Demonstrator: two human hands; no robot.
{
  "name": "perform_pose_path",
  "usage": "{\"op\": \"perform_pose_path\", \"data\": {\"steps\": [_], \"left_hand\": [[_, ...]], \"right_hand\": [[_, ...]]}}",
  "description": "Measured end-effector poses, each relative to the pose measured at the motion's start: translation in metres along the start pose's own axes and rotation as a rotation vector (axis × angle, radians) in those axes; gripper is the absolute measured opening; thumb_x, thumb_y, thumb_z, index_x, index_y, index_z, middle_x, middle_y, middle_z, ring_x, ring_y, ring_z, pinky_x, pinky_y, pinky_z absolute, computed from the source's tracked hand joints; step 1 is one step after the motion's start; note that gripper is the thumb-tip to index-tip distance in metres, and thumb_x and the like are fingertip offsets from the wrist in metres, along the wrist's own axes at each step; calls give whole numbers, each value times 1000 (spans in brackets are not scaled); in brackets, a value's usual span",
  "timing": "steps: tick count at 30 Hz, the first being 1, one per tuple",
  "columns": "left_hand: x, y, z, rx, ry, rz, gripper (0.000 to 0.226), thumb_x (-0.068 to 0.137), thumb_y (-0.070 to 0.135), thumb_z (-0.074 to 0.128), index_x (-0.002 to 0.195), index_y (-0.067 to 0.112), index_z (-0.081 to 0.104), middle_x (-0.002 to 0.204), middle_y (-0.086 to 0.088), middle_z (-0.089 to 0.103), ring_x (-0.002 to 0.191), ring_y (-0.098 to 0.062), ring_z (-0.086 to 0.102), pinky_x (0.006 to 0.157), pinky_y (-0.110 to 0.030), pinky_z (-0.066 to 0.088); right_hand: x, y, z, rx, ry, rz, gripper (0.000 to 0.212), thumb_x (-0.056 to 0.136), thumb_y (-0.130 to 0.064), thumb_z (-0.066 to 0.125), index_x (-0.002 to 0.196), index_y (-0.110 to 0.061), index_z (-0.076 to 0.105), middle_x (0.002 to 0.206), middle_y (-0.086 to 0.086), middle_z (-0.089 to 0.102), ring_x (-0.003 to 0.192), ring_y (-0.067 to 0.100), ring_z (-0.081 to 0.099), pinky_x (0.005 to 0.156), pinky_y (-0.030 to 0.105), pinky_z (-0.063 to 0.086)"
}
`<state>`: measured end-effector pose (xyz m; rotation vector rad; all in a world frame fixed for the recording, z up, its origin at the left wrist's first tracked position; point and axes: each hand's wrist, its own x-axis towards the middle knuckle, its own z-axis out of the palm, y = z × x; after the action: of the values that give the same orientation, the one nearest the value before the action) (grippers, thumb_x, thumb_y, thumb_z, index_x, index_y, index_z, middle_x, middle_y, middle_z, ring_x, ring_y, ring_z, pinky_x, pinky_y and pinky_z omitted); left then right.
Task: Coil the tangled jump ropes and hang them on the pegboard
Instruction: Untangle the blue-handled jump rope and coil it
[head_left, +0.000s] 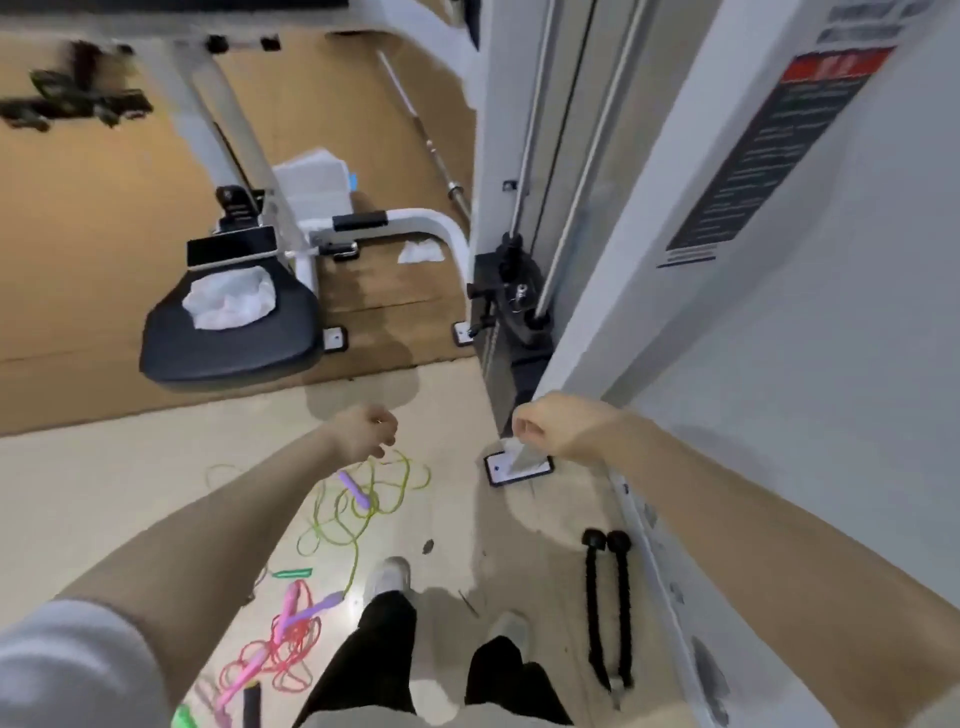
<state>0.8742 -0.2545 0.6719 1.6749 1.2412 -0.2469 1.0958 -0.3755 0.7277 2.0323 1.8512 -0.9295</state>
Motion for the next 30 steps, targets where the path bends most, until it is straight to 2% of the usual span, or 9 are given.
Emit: {"op": "perform_pose_path", "data": {"steps": [3,7,9,11,16,20,24,27,30], "left_hand": [[-31,-67,-18,-108,61,-127,19,94,11,43,105,5,58,99,-13,63,72,-20,56,57,-25,40],[-59,-137,-55,-226,123,-205,16,93,10,45,102,8,58,99,-14,65,74,-22,58,59,-26,40],[-62,-159,-78,-261,173,-213,16,94,9,45,103,6,58,97,-15,64,73,-23,57,59,-26,40],[-61,-175,-103,-274,218,-205,18,95,10,44,105,5,58,97,-14,64,71,-21,57,60,-26,40],[-49,-188,-162,-350,266,-138,15,97,14,43,103,7,55,95,-10,62,72,-19,57,61,-27,39],[-31,-181,-192,-388,225,-79,10,96,13,44,98,9,53,93,-9,60,68,-15,55,60,-23,39],[-4,-183,-249,-369,311,-53,8,95,10,45,95,8,54,90,-8,59,67,-12,54,57,-19,42],[11,-191,-288,-360,359,-33,10,96,13,46,95,10,55,91,-9,60,69,-13,54,64,-21,44],[26,-206,-319,-281,266,-8,13,94,4,47,97,10,58,91,-13,58,71,-18,52,73,-29,44]], "right_hand": [[39,-43,6,-25,-59,-144,26,96,-19,39,109,-10,59,116,6,60,106,23,53,86,33,42],[85,-115,4,-71,-104,-261,30,98,-23,41,121,-10,55,126,6,52,114,24,50,75,16,44],[108,-145,3,-92,-123,-276,31,97,-25,42,122,-11,54,128,9,51,115,26,49,89,27,43],[127,-172,1,-93,-141,-255,30,96,-26,43,120,-12,55,126,10,52,115,28,49,96,37,41],[155,-224,0,-50,-167,-210,30,96,-26,42,118,-11,56,124,11,52,113,28,50,96,38,41],[180,-226,-7,-64,-262,-151,32,97,-26,39,118,-8,54,124,11,52,114,29,50,96,37,42],[219,-232,-41,-61,-188,-118,30,97,-28,39,118,-12,55,123,7,52,112,24,50,94,34,40],[246,-246,-55,-28,-119,-120,20,95,-28,40,104,-19,55,111,4,50,103,21,50,87,32,41],[265,-259,-60,24,-142,-120,16,95,-29,41,99,-22,55,108,-1,50,98,16,49,83,29,42]]}}
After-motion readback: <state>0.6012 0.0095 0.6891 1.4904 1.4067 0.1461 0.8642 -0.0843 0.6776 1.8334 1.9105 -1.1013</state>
